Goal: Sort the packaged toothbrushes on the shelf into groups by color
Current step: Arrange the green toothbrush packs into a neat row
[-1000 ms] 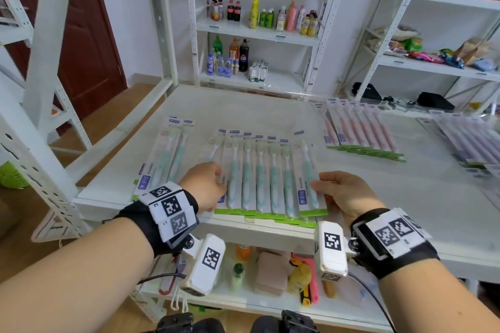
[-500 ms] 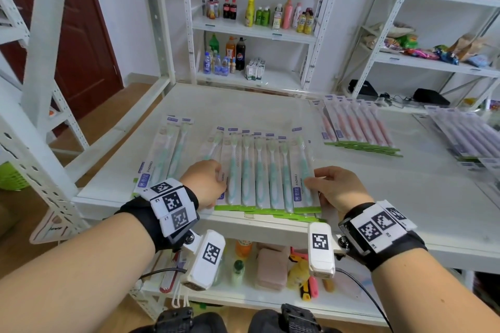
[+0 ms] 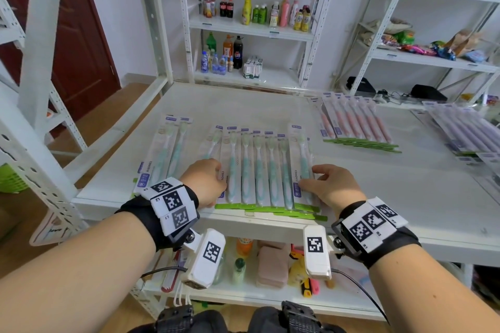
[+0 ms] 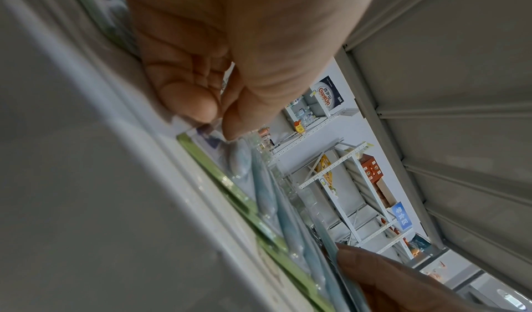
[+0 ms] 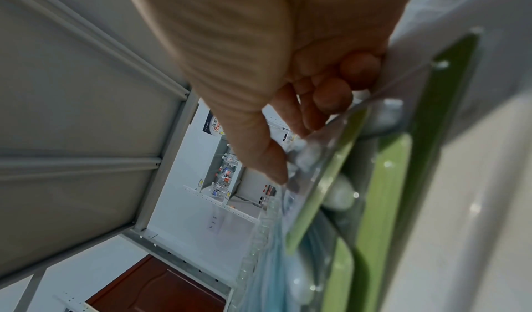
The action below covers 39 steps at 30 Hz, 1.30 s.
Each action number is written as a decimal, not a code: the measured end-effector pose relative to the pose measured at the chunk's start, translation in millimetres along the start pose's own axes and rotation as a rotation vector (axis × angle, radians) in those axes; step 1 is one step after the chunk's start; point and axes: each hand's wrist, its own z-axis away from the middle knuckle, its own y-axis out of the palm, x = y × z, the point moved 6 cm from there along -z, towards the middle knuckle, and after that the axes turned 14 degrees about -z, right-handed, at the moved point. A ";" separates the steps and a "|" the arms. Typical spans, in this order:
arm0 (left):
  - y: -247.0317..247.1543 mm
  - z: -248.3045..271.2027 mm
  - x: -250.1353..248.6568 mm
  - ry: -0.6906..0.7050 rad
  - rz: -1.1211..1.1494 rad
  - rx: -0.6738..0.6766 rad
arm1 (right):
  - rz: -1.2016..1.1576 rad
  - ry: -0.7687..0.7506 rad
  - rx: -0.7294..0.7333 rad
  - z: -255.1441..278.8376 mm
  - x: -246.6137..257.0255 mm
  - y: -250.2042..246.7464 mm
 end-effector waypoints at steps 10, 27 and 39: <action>-0.6 1.3 -1.2 0.005 -0.015 -0.002 | -0.006 0.006 0.010 5.2 3.5 4.0; -1.0 4.2 -2.7 0.029 -0.013 0.004 | 0.008 0.036 0.017 8.1 5.2 6.9; 2.5 -2.1 1.8 0.030 0.018 -0.008 | 0.000 0.036 -0.003 6.4 2.5 5.7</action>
